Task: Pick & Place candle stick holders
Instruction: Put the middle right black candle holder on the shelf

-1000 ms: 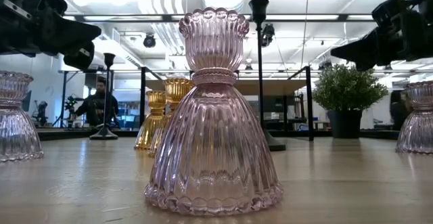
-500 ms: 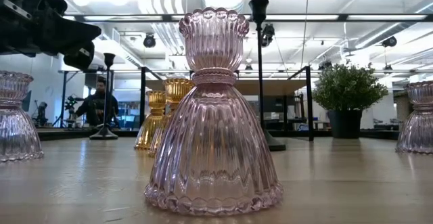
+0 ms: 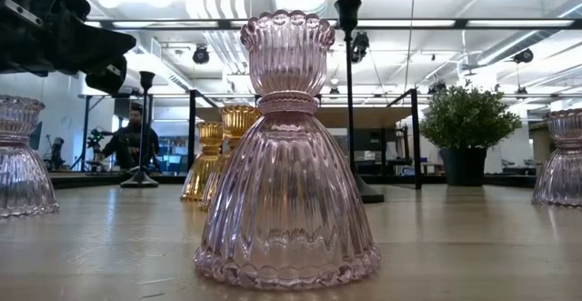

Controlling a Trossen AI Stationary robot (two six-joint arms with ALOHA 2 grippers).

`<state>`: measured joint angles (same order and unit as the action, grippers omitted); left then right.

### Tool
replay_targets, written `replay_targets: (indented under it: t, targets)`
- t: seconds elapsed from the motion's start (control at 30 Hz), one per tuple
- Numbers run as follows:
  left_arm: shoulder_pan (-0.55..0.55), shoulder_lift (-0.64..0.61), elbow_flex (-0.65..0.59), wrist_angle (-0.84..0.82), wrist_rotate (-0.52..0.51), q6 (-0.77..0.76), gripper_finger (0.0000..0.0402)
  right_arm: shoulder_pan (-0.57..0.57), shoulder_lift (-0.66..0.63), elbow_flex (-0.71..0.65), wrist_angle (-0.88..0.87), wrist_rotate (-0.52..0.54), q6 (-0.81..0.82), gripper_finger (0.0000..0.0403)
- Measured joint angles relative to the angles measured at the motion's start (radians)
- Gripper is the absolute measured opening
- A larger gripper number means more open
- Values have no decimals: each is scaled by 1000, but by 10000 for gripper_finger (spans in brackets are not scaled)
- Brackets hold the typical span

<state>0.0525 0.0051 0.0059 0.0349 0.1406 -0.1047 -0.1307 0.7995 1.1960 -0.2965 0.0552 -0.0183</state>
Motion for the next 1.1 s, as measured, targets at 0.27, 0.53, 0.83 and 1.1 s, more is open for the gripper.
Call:
replay_targets:
  t: [0.27,0.53,0.83,1.1]
  targets:
    - [0,0,0,0,0,0,19,35,182,167,-287,-139,168,8]
    - [0,0,0,1,0,0,19,182,265,166,-303,-31,283,8]
    - [0,2,0,-2,-42,129,19,414,304,91,-300,250,358,8]
    - [0,4,0,-3,-54,156,19,582,308,-46,-298,496,488,8]
